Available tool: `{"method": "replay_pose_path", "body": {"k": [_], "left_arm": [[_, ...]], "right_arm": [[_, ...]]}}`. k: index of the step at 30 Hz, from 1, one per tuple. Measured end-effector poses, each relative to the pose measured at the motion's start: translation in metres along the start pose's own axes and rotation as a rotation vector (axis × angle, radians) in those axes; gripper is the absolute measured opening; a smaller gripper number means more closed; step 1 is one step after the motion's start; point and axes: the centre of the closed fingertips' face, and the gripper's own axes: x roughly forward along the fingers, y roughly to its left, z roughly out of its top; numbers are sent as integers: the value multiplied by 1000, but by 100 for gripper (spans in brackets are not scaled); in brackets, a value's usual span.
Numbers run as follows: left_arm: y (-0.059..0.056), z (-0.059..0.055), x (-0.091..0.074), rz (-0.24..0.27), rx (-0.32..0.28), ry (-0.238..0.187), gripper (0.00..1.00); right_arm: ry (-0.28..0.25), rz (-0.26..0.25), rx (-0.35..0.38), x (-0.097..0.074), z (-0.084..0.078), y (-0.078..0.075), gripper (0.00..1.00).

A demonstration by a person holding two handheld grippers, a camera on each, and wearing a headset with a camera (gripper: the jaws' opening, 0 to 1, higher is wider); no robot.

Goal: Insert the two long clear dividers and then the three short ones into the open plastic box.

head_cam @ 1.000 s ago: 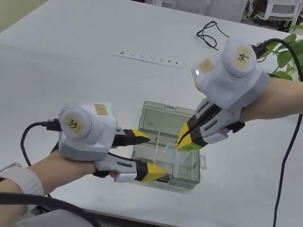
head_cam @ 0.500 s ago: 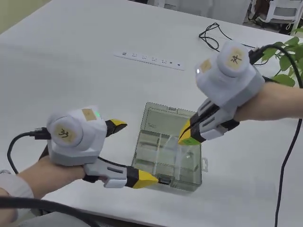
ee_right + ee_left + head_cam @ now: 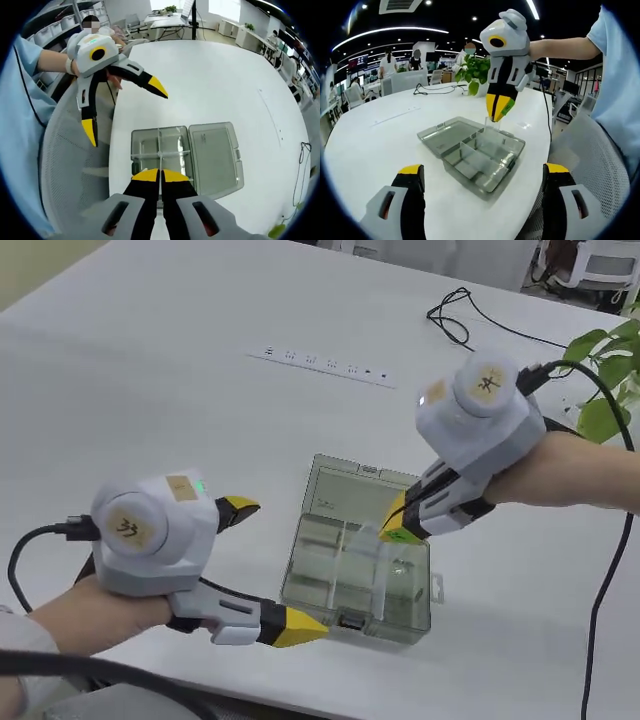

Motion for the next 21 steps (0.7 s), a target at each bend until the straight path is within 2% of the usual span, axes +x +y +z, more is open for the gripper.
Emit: {"method": "replay_pose_path", "body": {"k": [12, 21], "left_arm": [[-2, -3, 1, -8, -8, 4, 96], [-3, -4, 1, -10, -13, 5, 93]], "right_arm": [[5, 5, 1, 9, -4, -1, 2], [-3, -4, -18, 15, 2, 4, 2]]}}
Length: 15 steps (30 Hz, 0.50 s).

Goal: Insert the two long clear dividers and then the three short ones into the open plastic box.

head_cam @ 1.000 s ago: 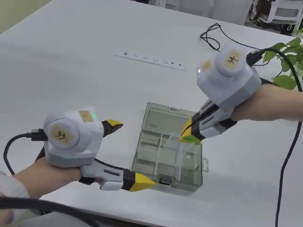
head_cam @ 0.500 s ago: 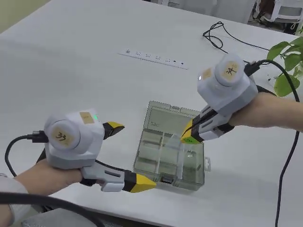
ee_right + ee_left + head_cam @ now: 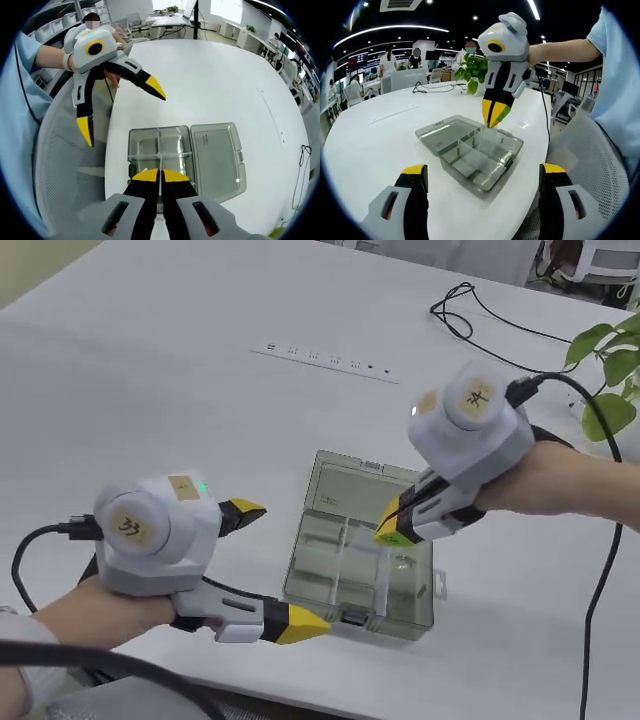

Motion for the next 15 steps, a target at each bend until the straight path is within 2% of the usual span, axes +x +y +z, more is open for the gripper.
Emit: {"method": "replay_pose_path", "body": {"k": [15], "left_arm": [[-4, -1, 1, -8, -3, 6, 92]], "right_arm": [[-44, -2, -44, -2, 0, 3, 2]]}}
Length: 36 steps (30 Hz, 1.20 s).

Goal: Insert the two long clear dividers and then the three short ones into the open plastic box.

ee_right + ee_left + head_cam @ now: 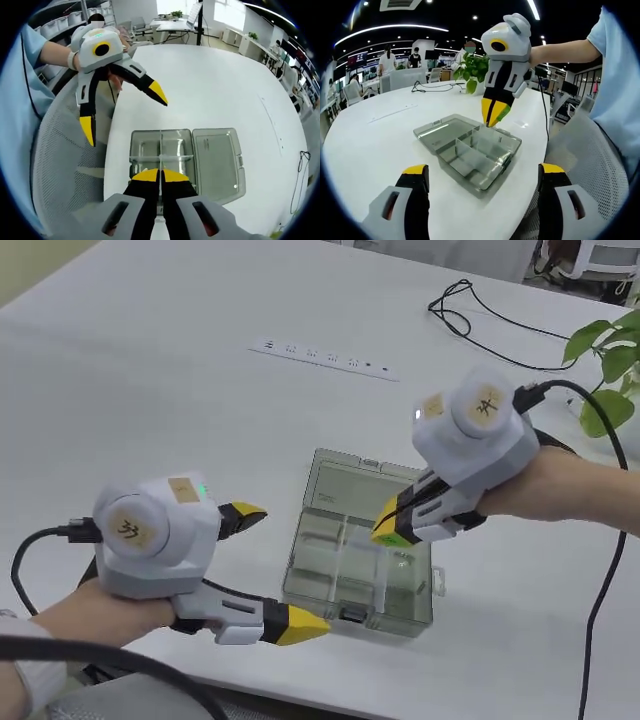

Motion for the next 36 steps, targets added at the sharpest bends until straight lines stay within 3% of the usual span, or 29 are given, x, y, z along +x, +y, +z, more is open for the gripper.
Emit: {"method": "replay_pose_path", "body": {"k": [21, 36], "left_arm": [[0, 0, 0, 1, -6, -3, 90], [-1, 0, 1, -7, -3, -1, 90]], "right_arm": [[44, -7, -23, 21, -11, -10, 2], [-16, -22, -27, 10, -5, -8, 2]]}}
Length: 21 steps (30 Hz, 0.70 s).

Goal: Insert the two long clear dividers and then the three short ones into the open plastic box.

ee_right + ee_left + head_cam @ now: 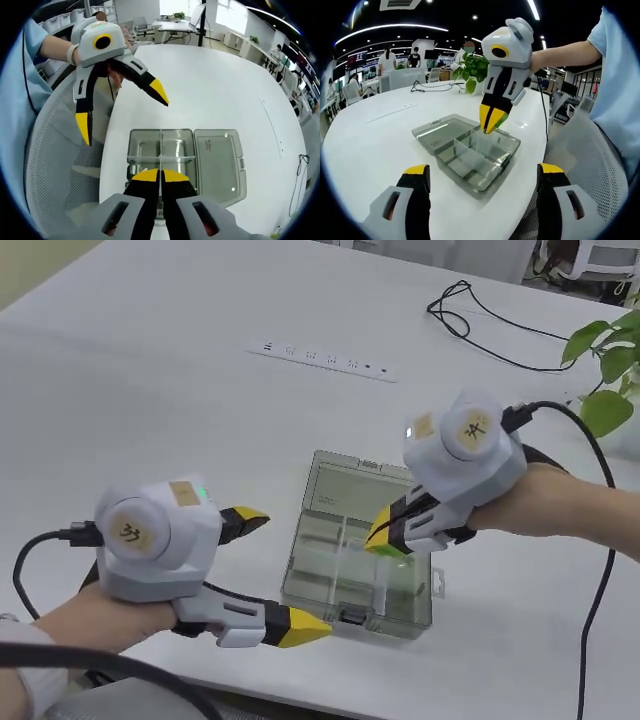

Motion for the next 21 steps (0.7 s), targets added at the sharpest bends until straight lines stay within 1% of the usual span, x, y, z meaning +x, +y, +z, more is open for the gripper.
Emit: {"method": "replay_pose_path", "body": {"k": [14, 21], "left_arm": [[-4, -2, 1, -5, -2, 7, 89], [-4, -2, 1, -6, -4, 8, 89]], "right_arm": [[-52, -7, -8, -9, 7, 1, 2], [-47, 3, -7, -6, 6, 2, 2]]}}
